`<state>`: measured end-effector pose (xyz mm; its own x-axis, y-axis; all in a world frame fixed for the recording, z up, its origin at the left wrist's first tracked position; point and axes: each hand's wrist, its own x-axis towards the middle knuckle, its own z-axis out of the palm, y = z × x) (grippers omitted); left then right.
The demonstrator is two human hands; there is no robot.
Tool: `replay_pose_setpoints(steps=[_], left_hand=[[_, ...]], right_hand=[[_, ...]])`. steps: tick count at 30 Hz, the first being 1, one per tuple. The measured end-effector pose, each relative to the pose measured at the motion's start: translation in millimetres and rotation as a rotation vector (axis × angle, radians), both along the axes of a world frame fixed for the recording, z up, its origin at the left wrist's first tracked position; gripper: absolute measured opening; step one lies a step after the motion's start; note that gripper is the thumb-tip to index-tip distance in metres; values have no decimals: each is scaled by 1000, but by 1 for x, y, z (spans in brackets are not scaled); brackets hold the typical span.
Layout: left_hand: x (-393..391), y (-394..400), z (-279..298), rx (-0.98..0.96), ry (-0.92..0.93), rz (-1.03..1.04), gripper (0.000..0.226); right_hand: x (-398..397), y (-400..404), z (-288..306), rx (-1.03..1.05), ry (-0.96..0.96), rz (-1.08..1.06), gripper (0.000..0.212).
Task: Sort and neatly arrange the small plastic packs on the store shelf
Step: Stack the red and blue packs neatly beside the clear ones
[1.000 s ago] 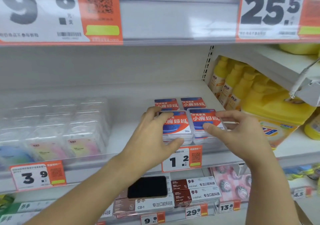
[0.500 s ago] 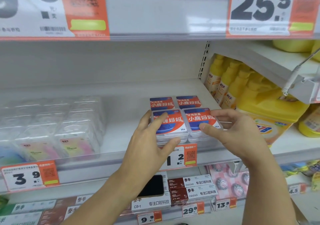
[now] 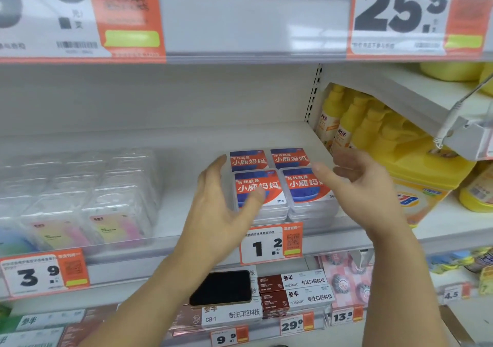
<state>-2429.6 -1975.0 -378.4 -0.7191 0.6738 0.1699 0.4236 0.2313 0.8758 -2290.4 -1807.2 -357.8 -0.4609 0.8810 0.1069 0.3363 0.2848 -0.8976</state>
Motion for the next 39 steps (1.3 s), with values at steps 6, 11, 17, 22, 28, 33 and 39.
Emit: replay_pose_setpoints(steps=[6, 11, 17, 22, 28, 33, 39], left_hand=[[-17, 17, 13, -52, -183, -55, 37], [-17, 20, 6, -116, -122, -56, 38], [-18, 20, 8, -134, -99, -65, 32], [-19, 22, 6, -131, -104, -68, 33], [-16, 20, 7, -90, -137, -63, 41], [-3, 2, 9, -152, 167, 19, 67], [16, -3, -6, -94, 211, 41, 58]], right_hand=[[-19, 23, -6, -217, -75, 187, 50], [-19, 25, -10, -232, -73, 239, 21], [-18, 21, -9, -226, -72, 229, 35], [-18, 21, -10, -204, -89, 234, 50], [-17, 18, -11, -167, -98, 218, 59], [-5, 7, -9, -67, -2, 94, 56], [9, -13, -17, 55, -87, 195, 57]])
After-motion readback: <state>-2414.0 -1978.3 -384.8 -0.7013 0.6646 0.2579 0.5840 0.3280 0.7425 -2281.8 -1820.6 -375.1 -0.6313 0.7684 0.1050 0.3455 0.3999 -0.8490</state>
